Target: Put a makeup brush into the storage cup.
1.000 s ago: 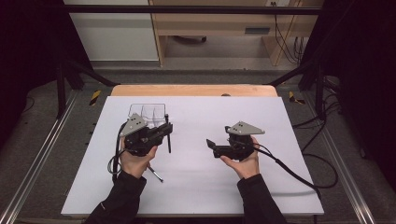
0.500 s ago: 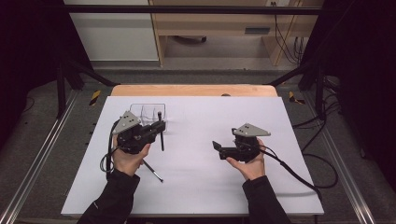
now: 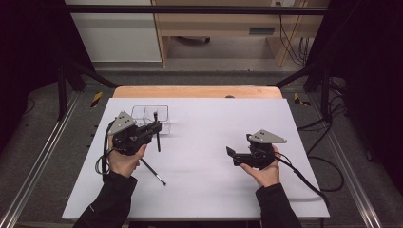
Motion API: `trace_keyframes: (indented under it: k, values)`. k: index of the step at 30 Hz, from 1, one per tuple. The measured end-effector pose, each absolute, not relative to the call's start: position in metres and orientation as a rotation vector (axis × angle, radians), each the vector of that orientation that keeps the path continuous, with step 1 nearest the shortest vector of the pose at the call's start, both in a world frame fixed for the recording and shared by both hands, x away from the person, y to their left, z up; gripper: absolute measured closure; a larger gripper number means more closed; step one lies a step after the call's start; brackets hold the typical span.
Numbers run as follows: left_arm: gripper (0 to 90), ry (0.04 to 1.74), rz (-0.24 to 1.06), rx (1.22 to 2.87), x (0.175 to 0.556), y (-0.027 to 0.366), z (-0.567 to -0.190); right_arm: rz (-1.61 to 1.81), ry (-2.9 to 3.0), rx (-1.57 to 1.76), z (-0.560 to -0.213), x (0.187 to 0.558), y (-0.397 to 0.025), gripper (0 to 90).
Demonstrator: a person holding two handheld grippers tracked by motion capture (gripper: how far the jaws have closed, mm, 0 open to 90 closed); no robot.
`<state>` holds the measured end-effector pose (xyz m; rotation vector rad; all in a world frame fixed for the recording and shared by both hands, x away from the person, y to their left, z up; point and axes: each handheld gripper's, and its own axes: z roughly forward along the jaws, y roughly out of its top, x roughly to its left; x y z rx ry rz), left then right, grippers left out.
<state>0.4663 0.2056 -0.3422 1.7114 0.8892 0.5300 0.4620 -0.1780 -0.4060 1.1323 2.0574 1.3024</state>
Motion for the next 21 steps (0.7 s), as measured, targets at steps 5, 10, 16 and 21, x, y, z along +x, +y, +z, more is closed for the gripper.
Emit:
trace_keyframes:
  k: [5,10,16,21]
  values:
    - [83.1,0.901,0.54,1.706,0.468,0.21,-0.34,1.296,2.045,1.149,-0.407,0.46,-0.185,10.6]
    - [83.1,0.911,0.556,1.7,0.471,0.216,-0.337,1.293,2.033,1.165,-0.409,0.459,-0.191,10.0]
    - [83.1,0.927,0.563,1.691,0.474,0.22,-0.336,1.284,2.019,1.177,-0.409,0.458,-0.196,9.6]
    - [83.1,0.932,0.569,1.688,0.477,0.221,-0.333,1.275,2.018,1.17,-0.409,0.457,-0.196,8.7]
